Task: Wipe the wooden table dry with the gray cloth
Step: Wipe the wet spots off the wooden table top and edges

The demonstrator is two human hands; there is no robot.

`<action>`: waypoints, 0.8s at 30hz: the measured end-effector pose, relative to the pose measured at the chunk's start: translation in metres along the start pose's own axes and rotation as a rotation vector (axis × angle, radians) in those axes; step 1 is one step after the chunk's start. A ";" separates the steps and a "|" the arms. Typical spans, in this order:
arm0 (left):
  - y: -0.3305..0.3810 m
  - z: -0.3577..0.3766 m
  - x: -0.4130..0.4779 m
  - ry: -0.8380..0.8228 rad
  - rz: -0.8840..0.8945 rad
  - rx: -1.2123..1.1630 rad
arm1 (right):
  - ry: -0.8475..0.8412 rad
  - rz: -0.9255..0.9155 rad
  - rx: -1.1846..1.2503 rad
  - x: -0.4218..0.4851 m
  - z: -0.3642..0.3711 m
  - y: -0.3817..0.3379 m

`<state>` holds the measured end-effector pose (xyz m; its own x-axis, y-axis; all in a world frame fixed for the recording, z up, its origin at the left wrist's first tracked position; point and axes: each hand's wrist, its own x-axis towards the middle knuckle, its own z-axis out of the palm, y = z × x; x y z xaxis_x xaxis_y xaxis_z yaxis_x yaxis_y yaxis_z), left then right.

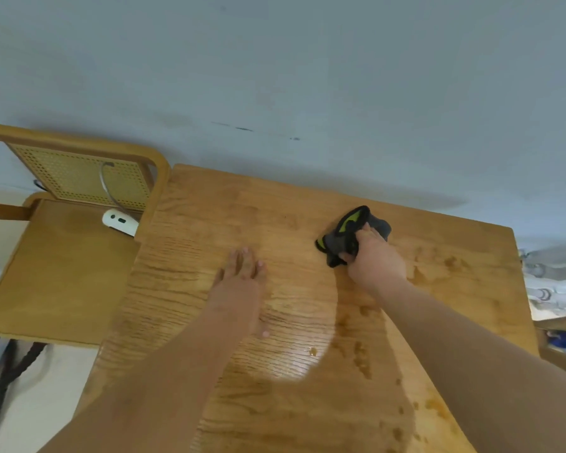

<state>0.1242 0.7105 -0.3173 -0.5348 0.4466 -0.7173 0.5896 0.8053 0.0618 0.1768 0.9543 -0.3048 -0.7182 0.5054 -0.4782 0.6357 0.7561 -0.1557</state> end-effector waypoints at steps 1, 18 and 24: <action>-0.001 0.001 0.001 0.005 -0.002 -0.004 | 0.025 0.013 0.014 0.004 0.004 -0.004; 0.004 0.000 0.003 0.003 -0.032 0.004 | 0.151 0.048 0.011 0.029 -0.010 0.042; 0.004 0.001 0.001 0.023 -0.033 -0.018 | 0.266 0.068 0.101 -0.017 0.040 0.001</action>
<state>0.1267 0.7140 -0.3179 -0.5678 0.4283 -0.7029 0.5607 0.8265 0.0507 0.2012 0.9296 -0.3316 -0.7137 0.6547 -0.2490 0.7001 0.6784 -0.2228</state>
